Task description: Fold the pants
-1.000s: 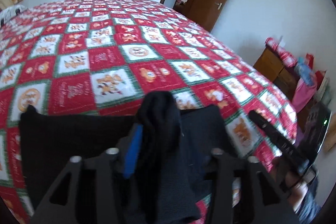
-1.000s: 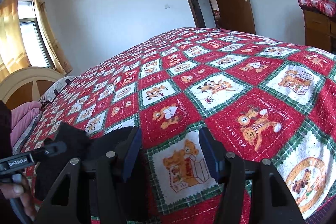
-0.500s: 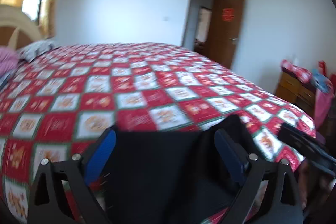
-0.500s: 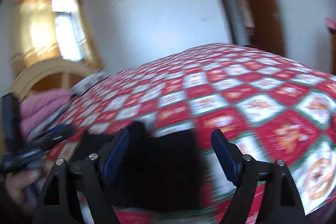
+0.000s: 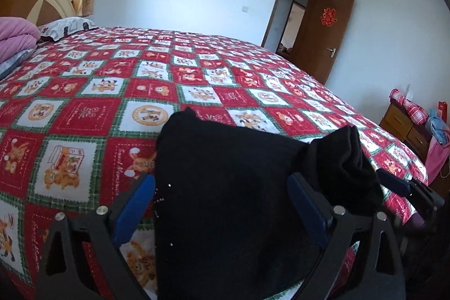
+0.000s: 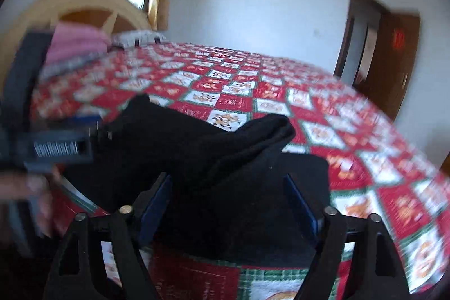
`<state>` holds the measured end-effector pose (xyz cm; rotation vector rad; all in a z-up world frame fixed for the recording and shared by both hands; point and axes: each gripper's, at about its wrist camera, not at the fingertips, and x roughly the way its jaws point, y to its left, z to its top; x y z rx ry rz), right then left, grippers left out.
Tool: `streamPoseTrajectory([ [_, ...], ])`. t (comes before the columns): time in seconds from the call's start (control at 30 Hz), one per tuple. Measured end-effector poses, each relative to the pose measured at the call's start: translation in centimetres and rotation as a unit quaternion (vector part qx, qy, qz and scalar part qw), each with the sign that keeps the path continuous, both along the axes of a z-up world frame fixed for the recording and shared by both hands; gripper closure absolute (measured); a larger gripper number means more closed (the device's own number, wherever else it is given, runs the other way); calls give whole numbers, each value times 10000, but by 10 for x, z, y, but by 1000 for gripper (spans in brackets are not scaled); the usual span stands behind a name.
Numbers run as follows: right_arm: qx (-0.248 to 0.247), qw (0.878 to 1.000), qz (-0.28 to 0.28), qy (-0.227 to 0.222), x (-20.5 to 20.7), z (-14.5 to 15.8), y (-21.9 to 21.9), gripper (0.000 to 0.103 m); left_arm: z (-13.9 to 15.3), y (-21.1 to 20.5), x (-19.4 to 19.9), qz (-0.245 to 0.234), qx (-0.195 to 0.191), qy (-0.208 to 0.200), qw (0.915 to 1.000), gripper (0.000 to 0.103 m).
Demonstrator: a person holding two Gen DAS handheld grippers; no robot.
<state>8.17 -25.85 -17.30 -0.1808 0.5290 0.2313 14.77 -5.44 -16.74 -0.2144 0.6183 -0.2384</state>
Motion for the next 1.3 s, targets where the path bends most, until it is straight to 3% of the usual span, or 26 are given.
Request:
streamPoseTrajectory([
  [0.03, 129, 9998, -40, 129, 2, 1, -8, 68, -2, 1, 1, 8, -32, 32, 10000, 6],
  [0.1, 321, 9991, -28, 289, 3, 1, -18, 83, -4, 2, 1, 10, -82, 80, 9999, 6],
  [0.3, 1453, 9855, -284, 829, 3, -1, -62, 85, -6, 8, 0, 53, -143, 80, 9999, 6],
  [0.53, 2521, 9446, -1398, 1568, 5, -35, -141, 85, -25, 5, 4, -29, -102, 336, 9994, 6],
  [0.6, 2700, 9371, -1568, 1559, 6, -36, -156, 85, -27, 6, 3, -36, -130, 340, 9993, 6],
  [0.67, 2719, 9398, -1589, 1327, 3, -25, -157, 84, -26, 5, 2, -25, -146, 320, 9994, 6],
  [0.7, 2662, 9440, -1532, 1206, 1, -17, -153, 74, -25, 5, 2, -21, -154, 307, 9994, 6],
  [0.73, 2586, 9490, -1452, 1068, -2, -10, -147, 48, -24, 4, 2, -23, -157, 300, 9994, 6],
  [0.8, 2424, 9613, -1092, 721, -10, 4, -125, 21, -24, 3, 1, -38, -147, 277, 9995, 6],
  [0.97, 1946, 9767, -552, 714, 2, 4, -82, 21, -23, 1, -1, -54, -121, 259, 9996, 6],
  [1.0, 2023, 9745, -492, 840, 10, -1, -80, 25, -23, 1, -1, -47, -130, 252, 9996, 6],
  [1.03, 2144, 9699, -477, 1050, 19, -8, -81, 52, -23, 2, -1, -36, -130, 234, 9996, 6],
  [1.1, 2317, 9605, -434, 1481, 32, -19, -86, 90, -23, 3, -1, -17, -119, 222, 9997, 6],
  [1.17, 2573, 9533, -395, 1530, 29, -19, -99, 91, -26, 4, 1, -25, -132, 263, 9996, 3],
  [1.3, 2271, 9630, -642, 1299, 16, -13, -118, 92, -30, 2, 1, -86, -36, 229, 9997, 0],
])
